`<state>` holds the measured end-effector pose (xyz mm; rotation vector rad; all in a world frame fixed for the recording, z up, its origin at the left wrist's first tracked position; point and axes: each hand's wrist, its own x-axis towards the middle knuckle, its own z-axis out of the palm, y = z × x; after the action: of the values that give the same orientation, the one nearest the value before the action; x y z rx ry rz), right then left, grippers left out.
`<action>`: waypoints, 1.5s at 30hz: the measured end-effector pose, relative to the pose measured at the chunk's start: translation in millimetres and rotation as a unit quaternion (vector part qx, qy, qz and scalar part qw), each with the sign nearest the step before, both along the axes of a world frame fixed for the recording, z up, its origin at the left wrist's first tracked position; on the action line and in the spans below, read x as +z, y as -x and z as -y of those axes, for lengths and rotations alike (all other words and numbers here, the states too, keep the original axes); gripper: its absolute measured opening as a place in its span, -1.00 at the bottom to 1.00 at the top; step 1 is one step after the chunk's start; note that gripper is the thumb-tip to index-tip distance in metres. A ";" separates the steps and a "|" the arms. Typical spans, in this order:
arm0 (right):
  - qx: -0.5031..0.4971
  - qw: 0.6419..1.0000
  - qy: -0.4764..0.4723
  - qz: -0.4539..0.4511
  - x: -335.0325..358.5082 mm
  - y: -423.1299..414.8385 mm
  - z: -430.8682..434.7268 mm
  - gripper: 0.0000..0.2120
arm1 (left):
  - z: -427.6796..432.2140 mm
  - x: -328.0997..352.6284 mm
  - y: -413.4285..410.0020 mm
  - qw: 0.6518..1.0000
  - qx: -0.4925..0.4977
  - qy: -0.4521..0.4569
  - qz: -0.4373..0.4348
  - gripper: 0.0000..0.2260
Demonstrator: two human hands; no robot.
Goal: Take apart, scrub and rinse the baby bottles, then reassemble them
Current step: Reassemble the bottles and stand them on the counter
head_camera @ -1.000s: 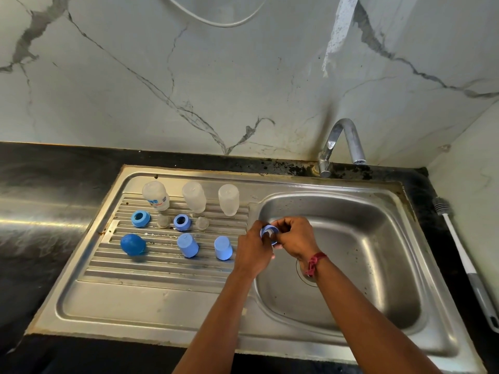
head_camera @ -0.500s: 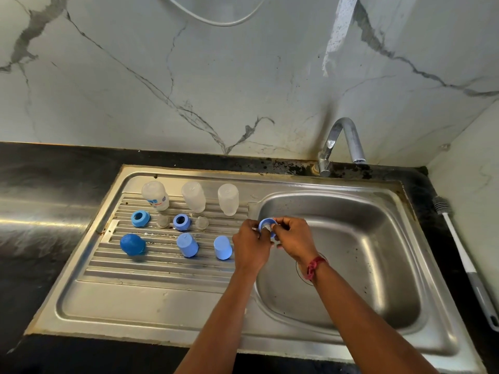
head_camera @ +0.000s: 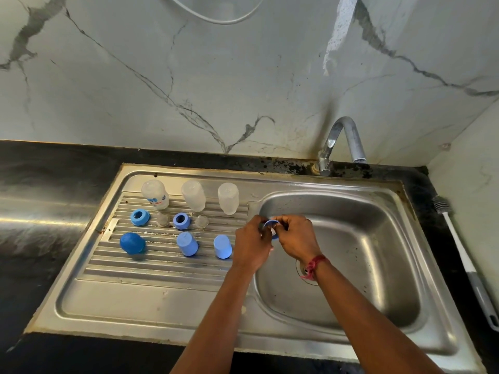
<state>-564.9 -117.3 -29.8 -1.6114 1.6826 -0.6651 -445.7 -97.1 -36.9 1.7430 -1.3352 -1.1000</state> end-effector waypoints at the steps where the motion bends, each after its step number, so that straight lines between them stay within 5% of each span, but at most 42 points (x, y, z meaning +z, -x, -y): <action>1: -0.001 1.000 0.003 0.005 0.2 -0.6 -0.2 -0.77 | 0.1 -1.3 0.7 1.000 0.004 0.007 0.008 -0.86; 10: -0.011 0.994 -0.081 0.068 4.9 -4.1 -2.5 -0.79 | -0.4 -3.7 1.2 0.994 0.036 0.017 0.099 -0.84; 21: -0.003 1.000 0.028 -0.007 -1.4 -3.9 -2.5 -0.73 | 1.7 1.0 -0.5 0.998 0.036 -0.048 -0.027 -0.87; 32: -0.018 0.992 0.094 0.082 3.3 -6.7 -10.1 -0.78 | -2.8 19.4 -6.4 0.997 0.056 0.027 0.034 -0.82; 34: -0.024 0.989 0.112 0.096 4.0 -9.3 -10.5 -0.78 | -2.3 24.2 -9.6 0.999 0.050 0.006 -0.007 -0.73; 38: -0.043 0.978 0.137 0.149 12.6 -16.8 -4.7 -0.80 | -2.7 40.7 -22.3 0.967 0.095 -0.037 -0.234 -0.66; 45: -0.006 0.960 0.123 0.250 19.6 -40.8 4.6 -0.78 | -5.9 49.5 -53.2 0.956 0.094 0.013 -0.278 -0.94</action>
<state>-524.1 -121.9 -10.2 -1.4353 1.2722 -1.2131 -392.5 -91.2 12.5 1.3607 -0.8139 -1.3257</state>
